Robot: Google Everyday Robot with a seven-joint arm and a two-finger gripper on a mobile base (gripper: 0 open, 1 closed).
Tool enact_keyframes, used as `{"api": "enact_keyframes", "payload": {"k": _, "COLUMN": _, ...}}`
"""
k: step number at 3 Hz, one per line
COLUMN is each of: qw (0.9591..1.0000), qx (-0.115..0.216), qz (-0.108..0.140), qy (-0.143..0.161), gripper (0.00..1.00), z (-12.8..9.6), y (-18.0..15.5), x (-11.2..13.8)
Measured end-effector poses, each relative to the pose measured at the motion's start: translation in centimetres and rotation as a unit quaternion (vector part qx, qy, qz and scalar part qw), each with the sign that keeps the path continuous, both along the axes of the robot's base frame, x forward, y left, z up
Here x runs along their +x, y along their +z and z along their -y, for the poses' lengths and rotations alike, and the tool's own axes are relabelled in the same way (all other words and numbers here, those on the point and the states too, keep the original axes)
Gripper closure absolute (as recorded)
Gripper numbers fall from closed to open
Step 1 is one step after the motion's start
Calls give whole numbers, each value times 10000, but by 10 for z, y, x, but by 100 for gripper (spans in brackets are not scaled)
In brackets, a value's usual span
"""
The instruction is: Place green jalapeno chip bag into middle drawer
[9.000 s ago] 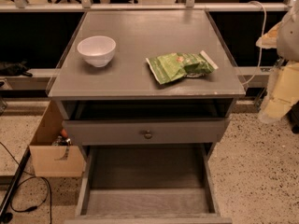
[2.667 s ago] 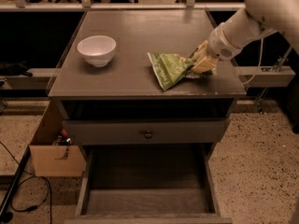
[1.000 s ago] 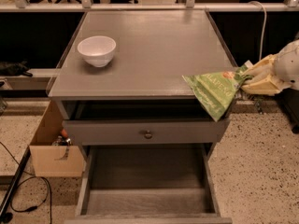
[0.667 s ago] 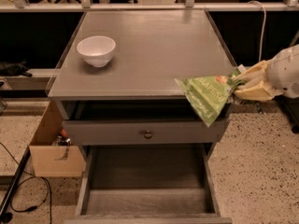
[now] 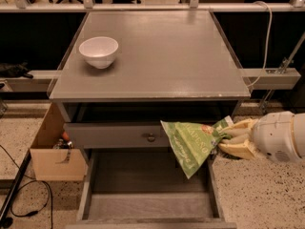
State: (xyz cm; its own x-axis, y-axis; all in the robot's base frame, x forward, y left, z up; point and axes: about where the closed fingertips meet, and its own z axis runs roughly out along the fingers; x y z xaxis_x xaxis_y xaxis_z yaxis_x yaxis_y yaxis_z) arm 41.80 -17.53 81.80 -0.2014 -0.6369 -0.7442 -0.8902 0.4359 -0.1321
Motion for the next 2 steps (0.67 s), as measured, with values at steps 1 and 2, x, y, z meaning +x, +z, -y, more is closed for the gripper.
{"api": "enact_keyframes", "payload": {"k": 1, "qw": 10000, "qx": -2, "qz": 13, "qy": 0, "gripper": 100, "z": 0, "y": 1, "x": 1}}
{"api": "enact_keyframes", "payload": {"k": 2, "qw": 9986, "qx": 396, "qz": -347, "qy": -64, "gripper": 100, "z": -33, "y": -53, "x": -8}}
